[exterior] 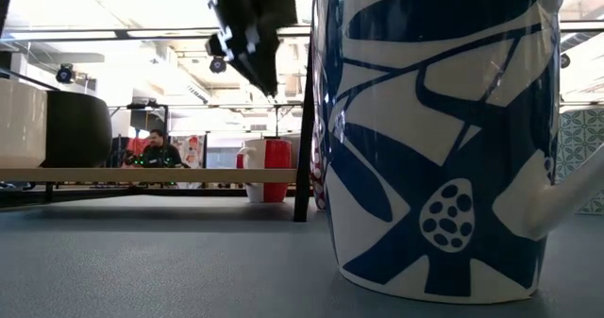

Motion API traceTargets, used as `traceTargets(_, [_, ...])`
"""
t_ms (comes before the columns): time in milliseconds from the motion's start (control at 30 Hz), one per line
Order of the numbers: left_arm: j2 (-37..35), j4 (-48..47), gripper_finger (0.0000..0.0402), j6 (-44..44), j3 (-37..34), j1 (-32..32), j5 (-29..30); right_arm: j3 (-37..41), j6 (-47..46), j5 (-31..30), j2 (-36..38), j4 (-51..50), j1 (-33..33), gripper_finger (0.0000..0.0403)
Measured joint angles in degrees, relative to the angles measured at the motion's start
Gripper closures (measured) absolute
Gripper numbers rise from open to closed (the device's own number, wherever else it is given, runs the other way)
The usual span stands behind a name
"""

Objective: Place coffee mugs
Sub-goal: Put the red mug on the shelf

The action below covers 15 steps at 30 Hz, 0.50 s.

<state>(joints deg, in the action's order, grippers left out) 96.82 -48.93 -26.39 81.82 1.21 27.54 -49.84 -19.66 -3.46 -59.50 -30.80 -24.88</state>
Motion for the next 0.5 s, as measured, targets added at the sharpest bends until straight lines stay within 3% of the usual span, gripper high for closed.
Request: traceTargets(500, [5.26, 0.03, 0.0331, 6.96, 0.0, -7.59, 1.49, 12.87, 0.67, 2.02, 19.22, 2.85, 2.29, 0.0275])
